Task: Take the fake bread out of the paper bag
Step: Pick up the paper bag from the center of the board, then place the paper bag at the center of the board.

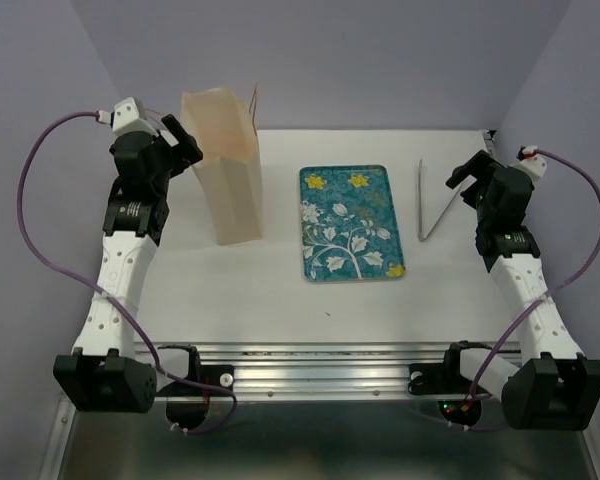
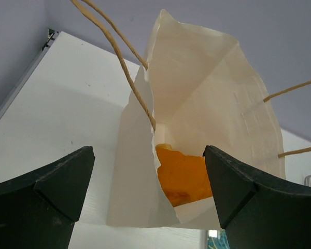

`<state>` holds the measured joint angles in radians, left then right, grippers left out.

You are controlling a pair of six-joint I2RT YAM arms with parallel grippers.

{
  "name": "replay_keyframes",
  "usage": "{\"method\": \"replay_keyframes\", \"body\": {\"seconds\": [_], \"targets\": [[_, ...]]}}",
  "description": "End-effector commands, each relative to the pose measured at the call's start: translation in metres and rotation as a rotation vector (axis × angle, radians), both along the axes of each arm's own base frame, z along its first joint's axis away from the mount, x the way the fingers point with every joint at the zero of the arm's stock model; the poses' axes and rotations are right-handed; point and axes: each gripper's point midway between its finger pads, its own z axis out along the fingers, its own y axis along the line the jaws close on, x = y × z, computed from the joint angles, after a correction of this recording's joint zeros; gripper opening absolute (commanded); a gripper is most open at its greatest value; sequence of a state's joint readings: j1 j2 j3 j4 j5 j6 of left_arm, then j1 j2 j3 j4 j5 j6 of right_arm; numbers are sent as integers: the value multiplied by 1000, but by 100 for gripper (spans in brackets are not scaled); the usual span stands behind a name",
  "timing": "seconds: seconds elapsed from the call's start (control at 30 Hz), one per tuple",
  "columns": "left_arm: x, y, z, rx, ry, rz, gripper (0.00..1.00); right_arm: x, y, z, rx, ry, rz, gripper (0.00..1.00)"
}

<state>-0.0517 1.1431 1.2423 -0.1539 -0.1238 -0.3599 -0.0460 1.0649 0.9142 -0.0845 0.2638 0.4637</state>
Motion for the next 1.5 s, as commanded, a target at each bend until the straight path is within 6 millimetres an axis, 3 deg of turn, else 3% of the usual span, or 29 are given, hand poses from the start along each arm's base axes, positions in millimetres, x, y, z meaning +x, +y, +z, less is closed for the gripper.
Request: {"method": "replay_keyframes", "body": {"seconds": [0.0, 0.17, 0.3, 0.33, 0.53, 0.6, 0.63, 0.67, 0.7, 0.73, 0.93, 1.03, 1.07, 1.13, 1.23, 1.27, 1.37, 1.4, 1.43, 1.47], "targets": [[16, -2, 24, 8, -39, -14, 99, 8, 6, 16, -10, -67, 41, 100], [47, -3, 22, 27, -5, -22, 99, 8, 5, 12, -17, -55, 41, 100], [69, 8, 3, 45, 71, 20, 99, 9, 5, 10, -20, -48, 40, 100], [79, 11, -10, 51, 106, 26, 99, 9, 4, 10, -25, -47, 39, 100], [111, 14, -33, 79, 207, -9, 97, 7, 0, 14, -39, -54, 18, 100], [118, 11, -30, 105, 204, -43, 64, 6, -1, 14, -40, -56, 9, 100], [124, 8, -28, 116, 199, -65, 50, 5, -1, 15, -42, -58, 9, 100], [127, 2, -25, 145, 191, -117, 22, 5, -2, 14, -42, -57, 8, 100], [129, 3, -21, 164, 185, -124, 7, 5, -2, 15, -45, -57, 8, 100], [131, 4, -14, 184, 173, -128, 0, 5, -2, 15, -46, -57, 10, 100], [138, 18, 66, 438, 13, -129, 0, 8, -1, 8, -70, -30, 27, 100], [136, 16, 86, 527, -46, -157, 0, 9, -3, 4, -79, -18, 18, 100], [135, 7, 92, 583, -87, -222, 0, 9, -4, 2, -83, -12, 18, 100], [134, -1, 92, 628, -115, -277, 0, 10, -4, -1, -87, -3, 16, 100], [133, -24, 63, 720, -113, -404, 0, 10, -4, -6, -87, 9, 18, 100], [132, -42, 34, 786, -85, -479, 0, 11, -4, -6, -87, 11, 17, 100], [127, -69, -16, 901, -33, -567, 0, 11, -5, -8, -91, 20, 13, 100], [122, -89, -52, 958, 9, -627, 0, 10, -6, -8, -91, 23, 11, 100], [118, -97, -69, 979, 32, -657, 0, 10, -6, -8, -93, 24, 8, 100], [112, -104, -98, 991, 85, -693, 0, 10, -7, -9, -95, 26, 7, 100]]}}
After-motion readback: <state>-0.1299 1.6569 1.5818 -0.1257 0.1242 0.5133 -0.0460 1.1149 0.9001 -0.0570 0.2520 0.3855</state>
